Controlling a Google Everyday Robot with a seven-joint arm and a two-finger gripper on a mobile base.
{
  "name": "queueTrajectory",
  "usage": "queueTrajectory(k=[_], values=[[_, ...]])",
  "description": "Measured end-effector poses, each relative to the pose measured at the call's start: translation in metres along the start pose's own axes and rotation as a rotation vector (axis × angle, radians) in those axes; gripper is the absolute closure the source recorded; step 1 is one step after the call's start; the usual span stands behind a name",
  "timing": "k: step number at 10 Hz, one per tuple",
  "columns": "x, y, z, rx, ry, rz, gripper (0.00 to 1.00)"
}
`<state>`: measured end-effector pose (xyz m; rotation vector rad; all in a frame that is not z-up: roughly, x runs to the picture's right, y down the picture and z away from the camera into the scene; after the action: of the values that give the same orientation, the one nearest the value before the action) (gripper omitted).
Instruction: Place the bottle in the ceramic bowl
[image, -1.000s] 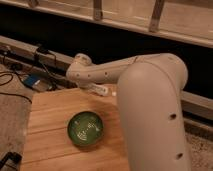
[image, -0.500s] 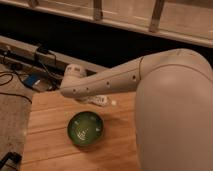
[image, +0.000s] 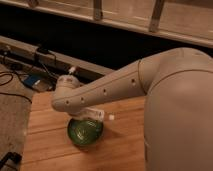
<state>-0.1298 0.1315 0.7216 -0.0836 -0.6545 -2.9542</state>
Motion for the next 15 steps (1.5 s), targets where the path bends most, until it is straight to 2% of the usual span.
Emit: queueTrajectory(k=[2, 3, 6, 12, 13, 15], values=[[-0.004, -0.038, 0.003, 0.128, -0.012, -0.037, 0.96], [-0.005, -0.046, 0.003, 0.165, -0.011, -0.046, 0.94], [-0.003, -0.050, 0.003, 0.176, -0.010, -0.052, 0.84], [-0.004, -0.049, 0.003, 0.176, -0.010, -0.050, 0.24], [-0.004, -0.049, 0.003, 0.176, -0.011, -0.050, 0.20], [-0.004, -0.049, 0.003, 0.176, -0.010, -0.049, 0.20]])
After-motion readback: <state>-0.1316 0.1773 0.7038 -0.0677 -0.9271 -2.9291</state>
